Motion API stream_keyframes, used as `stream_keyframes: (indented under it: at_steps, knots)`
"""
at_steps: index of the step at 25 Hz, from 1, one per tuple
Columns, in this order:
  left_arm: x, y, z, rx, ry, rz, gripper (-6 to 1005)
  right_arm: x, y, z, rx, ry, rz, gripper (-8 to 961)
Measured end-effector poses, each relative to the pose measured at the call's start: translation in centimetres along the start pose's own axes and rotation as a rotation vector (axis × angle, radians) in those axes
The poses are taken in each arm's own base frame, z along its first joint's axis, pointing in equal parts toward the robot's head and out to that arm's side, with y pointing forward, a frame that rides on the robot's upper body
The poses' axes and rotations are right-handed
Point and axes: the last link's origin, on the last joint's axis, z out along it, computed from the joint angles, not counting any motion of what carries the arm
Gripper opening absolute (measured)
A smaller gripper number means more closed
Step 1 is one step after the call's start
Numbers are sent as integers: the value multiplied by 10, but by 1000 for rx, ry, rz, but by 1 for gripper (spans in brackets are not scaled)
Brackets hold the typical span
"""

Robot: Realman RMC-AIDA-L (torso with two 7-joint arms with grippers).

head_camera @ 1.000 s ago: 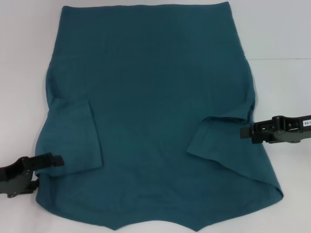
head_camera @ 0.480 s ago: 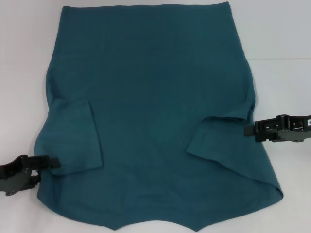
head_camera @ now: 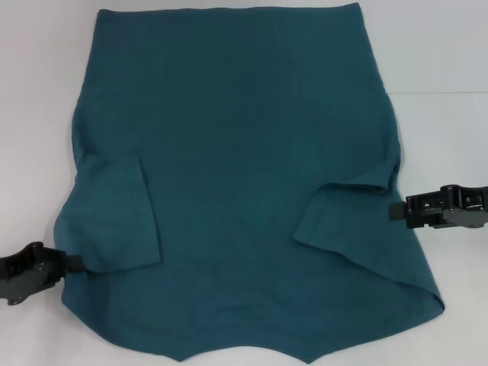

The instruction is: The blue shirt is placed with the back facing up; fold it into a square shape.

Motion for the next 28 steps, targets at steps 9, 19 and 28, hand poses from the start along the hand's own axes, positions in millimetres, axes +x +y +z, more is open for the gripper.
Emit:
stream_keyframes:
  at_steps: [9,19,28]
  knots:
    - [0,5,-5,-41,-8,35,49,16,-9,-19,-8,55,15,595]
    - [8,7,-10,-54,14,60,18,38,-34,-43,90,119,73,596]
    - [9,7,-10,-52,19,62,18,40,-34,-25,102,115,-8,595]
